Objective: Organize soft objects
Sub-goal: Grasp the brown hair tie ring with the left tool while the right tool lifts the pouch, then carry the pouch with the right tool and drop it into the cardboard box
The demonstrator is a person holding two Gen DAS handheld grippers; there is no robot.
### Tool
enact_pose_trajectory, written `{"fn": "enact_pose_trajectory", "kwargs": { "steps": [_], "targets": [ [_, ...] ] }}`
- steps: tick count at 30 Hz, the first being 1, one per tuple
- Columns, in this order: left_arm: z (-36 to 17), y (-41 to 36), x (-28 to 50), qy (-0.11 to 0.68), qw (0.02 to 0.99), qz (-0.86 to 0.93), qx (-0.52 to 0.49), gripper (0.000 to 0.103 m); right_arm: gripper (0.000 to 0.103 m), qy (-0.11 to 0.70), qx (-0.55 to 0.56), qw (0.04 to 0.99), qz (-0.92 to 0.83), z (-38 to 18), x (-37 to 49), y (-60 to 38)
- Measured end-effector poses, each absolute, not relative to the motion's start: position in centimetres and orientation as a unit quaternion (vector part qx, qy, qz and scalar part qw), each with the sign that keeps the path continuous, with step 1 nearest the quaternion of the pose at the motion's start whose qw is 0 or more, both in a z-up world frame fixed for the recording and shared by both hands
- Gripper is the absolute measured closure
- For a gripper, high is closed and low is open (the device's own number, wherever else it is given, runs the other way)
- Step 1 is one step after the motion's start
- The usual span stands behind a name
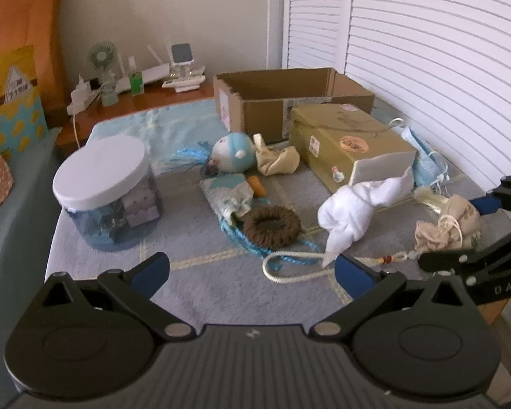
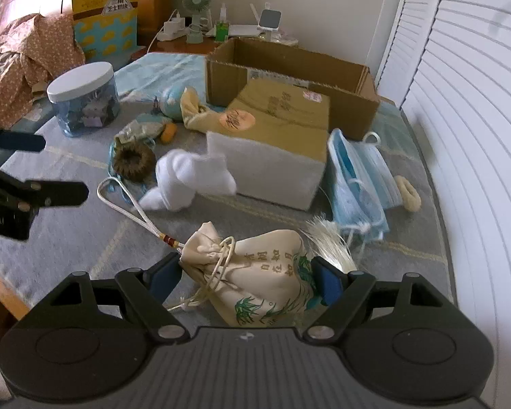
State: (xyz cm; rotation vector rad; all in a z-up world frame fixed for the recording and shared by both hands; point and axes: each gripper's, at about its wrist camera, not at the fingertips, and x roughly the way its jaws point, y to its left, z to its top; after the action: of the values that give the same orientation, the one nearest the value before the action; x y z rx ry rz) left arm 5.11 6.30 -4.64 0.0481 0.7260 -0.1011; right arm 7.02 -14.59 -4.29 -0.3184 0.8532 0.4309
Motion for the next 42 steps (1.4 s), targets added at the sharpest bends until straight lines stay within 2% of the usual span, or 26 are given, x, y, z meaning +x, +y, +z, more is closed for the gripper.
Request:
{"fn": "enact_pose_trajectory", "kwargs": {
  "steps": [5,8,10,15,20,27,31,42],
  "targets": [
    [-4.7,5.7,6.2,0.348,0.936,-0.047,0.031,0.003,0.017,0.412,-0.138,0.875,0.211,-4.9,7.2,-14.9],
    [-4.8,5.5,6.8,0.340,0.939,-0.048,0.030,0.012,0.017,0.409,-0.135,0.876,0.216,-4.9,7.1,-14.8],
    [-4.9,5.4,7.3,0.341,0.939,-0.045,0.026,0.026,0.017,0.408,-0.135,0.877,0.217,-4.9,7.1,-14.7],
    [-6.0,4.8,8.9,0.359,0.932,-0.046,0.018,0.036,0.017,0.409,-0.132,0.875,0.222,-4.9,7.3,-14.7],
    [-7.0,4.0,10.1,0.371,0.927,-0.047,0.022,0.039,0.017,0.411,-0.129,0.873,0.227,-4.9,7.5,-14.8],
    [-7.3,4.1,11.0,0.381,0.924,-0.038,0.014,0.057,0.017,0.412,-0.127,0.872,0.231,-4.8,7.7,-14.9],
    [-7.0,4.4,10.8,0.386,0.922,-0.044,0.005,0.060,0.017,0.409,-0.123,0.874,0.234,-4.5,7.6,-15.1],
    [-3.7,4.6,8.5,0.379,0.921,-0.079,0.039,0.060,0.018,0.393,-0.115,0.879,0.245,-2.0,6.6,-15.7]
  ]
}}
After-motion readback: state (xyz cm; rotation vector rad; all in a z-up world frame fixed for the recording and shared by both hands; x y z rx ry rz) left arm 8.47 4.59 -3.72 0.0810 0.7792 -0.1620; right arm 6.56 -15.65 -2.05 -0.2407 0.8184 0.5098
